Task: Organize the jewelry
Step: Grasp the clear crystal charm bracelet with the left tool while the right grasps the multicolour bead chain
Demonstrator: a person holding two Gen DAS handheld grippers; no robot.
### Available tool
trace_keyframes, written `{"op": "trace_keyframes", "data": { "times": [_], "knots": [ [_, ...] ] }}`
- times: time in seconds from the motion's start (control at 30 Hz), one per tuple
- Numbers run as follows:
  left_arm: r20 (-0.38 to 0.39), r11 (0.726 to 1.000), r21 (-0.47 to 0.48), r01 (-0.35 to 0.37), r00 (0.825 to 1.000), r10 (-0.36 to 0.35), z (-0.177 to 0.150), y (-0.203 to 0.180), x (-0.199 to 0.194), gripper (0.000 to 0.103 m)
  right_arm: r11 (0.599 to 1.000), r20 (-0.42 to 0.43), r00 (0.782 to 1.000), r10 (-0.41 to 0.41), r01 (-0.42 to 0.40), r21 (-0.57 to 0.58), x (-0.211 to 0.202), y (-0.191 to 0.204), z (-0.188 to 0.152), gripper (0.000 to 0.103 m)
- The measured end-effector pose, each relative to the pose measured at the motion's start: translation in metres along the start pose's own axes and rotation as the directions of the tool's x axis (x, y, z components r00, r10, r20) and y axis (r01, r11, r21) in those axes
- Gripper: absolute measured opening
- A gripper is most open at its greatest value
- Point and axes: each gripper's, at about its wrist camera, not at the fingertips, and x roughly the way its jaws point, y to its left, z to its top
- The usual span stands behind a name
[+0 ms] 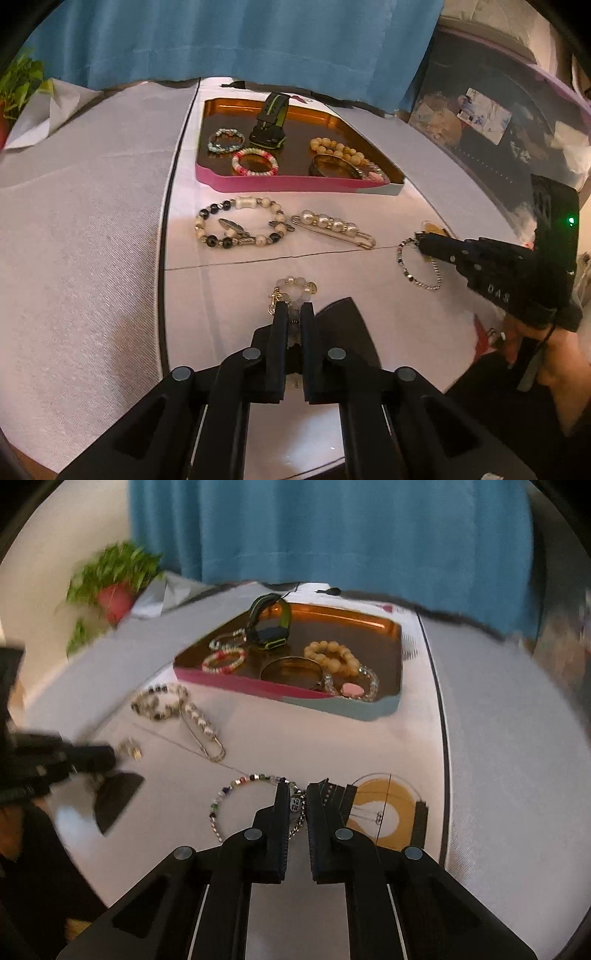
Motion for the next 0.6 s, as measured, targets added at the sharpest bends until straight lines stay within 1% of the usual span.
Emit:
{"op": "trace_keyframes", "data": {
  "times": [0.03, 0.13, 0.2, 0.3, 0.37, 0.43, 0.5, 0.53, 0.57, 0.6],
  "knots": [
    [0.000, 1.000, -0.014, 0.008, 1.000, -0.008, 0.000, 0.001, 0.000, 0.004, 1.000, 0.012, 1.000, 0.003, -0.003, 0.012, -0.003, -0.002, 0.000, 0.000],
    [0.018, 0.999, -0.044, 0.007, 1.000, -0.006, 0.004, 0.001, -0.007, 0.004, 1.000, 0.016, 1.000, 0.009, -0.009, 0.016, -0.008, -0.002, -0.003, 0.000],
    [0.048, 0.999, -0.044, -0.018, 0.999, 0.020, 0.007, -0.005, -0.017, 0.004, 0.999, 0.029, 0.999, 0.027, -0.028, 0.026, -0.012, 0.000, -0.003, 0.000],
    [0.072, 0.998, -0.057, -0.033, 0.997, 0.037, 0.010, -0.012, -0.029, 0.004, 1.000, 0.083, 0.996, 0.030, -0.030, -0.008, -0.029, 0.009, -0.002, 0.000],
    [0.087, 0.997, -0.057, -0.045, 0.995, 0.050, 0.009, -0.018, -0.035, 0.004, 1.000, 0.111, 0.994, 0.007, -0.004, -0.024, -0.040, 0.014, -0.003, 0.000],
    [0.091, 0.995, -0.047, -0.085, 0.992, 0.089, 0.002, -0.022, -0.036, 0.004, 0.999, 0.123, 0.992, -0.035, 0.040, -0.037, -0.043, 0.014, -0.006, 0.001],
    [0.075, 0.994, -0.075, -0.083, 0.993, 0.089, -0.006, -0.017, -0.031, 0.004, 0.996, 0.091, 0.992, -0.082, 0.086, -0.035, -0.037, 0.008, -0.012, 0.004],
    [0.064, 0.992, -0.101, -0.072, 0.995, 0.078, -0.010, -0.013, -0.029, 0.004, 0.996, 0.068, 0.994, -0.091, 0.092, -0.015, -0.033, 0.004, -0.015, 0.005],
    [0.054, 0.991, -0.122, -0.062, 0.996, 0.069, -0.015, -0.010, -0.027, 0.004, 0.998, 0.051, 0.996, -0.069, 0.069, 0.007, -0.031, 0.000, -0.016, 0.005],
    [0.050, 0.990, -0.131, -0.059, 0.997, 0.066, -0.018, -0.008, -0.026, 0.004, 0.998, 0.052, 0.997, -0.055, 0.054, 0.024, -0.032, -0.003, -0.017, 0.005]
  ]
}}
